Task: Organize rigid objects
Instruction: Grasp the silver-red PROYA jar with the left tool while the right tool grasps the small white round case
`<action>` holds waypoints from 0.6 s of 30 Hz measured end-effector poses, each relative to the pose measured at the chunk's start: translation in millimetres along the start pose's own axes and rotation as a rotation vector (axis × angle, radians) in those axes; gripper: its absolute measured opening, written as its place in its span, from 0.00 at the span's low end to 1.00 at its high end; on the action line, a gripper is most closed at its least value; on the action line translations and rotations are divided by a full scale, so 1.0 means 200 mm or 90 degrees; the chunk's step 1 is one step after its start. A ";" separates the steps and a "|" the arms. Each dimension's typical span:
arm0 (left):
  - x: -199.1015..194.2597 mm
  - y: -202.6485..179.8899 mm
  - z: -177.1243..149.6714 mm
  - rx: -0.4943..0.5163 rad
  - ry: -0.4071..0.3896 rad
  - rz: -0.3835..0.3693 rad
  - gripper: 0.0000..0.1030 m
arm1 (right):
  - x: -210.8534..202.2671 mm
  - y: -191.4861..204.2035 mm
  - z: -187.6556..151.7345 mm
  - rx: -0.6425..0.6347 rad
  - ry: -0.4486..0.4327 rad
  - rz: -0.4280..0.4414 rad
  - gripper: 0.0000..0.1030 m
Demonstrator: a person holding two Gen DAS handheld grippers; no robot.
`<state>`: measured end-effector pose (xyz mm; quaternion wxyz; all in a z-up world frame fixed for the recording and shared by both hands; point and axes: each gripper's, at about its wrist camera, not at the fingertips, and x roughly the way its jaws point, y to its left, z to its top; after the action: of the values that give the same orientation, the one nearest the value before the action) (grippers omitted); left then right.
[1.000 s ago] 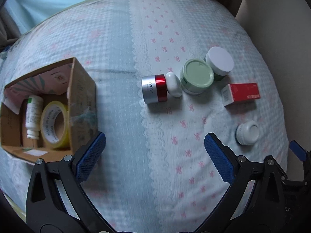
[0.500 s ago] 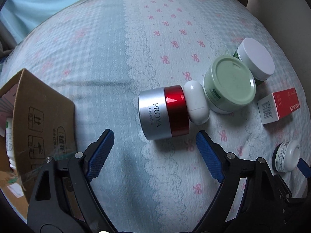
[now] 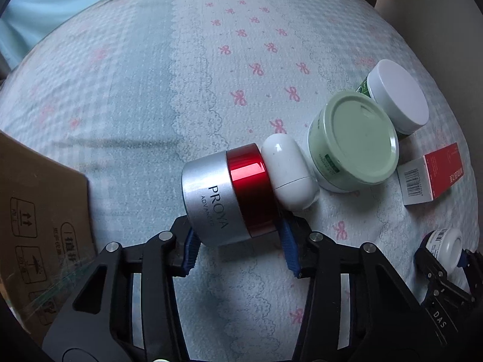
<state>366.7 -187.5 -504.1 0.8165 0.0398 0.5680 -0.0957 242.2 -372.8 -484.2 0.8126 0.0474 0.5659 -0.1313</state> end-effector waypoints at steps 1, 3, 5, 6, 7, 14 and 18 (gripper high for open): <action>0.00 0.00 0.00 0.000 0.001 -0.001 0.41 | 0.00 -0.01 0.00 0.003 0.001 0.005 0.51; 0.01 0.01 0.00 -0.010 0.002 -0.009 0.40 | 0.00 -0.02 0.01 0.008 0.002 0.010 0.51; 0.00 0.01 0.00 -0.015 0.003 -0.013 0.40 | 0.00 -0.01 0.01 0.001 0.003 0.007 0.51; 0.00 0.02 0.00 -0.016 0.003 -0.013 0.40 | 0.00 -0.01 0.01 0.000 0.003 0.007 0.51; 0.00 0.02 0.00 -0.017 0.002 -0.012 0.40 | 0.00 -0.01 0.01 0.001 0.003 0.007 0.51; -0.08 0.07 -0.04 -0.039 -0.005 -0.006 0.37 | -0.01 -0.01 0.01 0.006 0.005 0.015 0.51; -0.14 0.10 -0.06 -0.050 -0.011 -0.011 0.37 | -0.04 -0.01 0.02 0.006 -0.001 0.022 0.51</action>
<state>350.1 -161.7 -482.8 0.8212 0.0018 0.5649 -0.0806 242.0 -374.9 -475.2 0.8147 0.0610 0.5640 -0.1200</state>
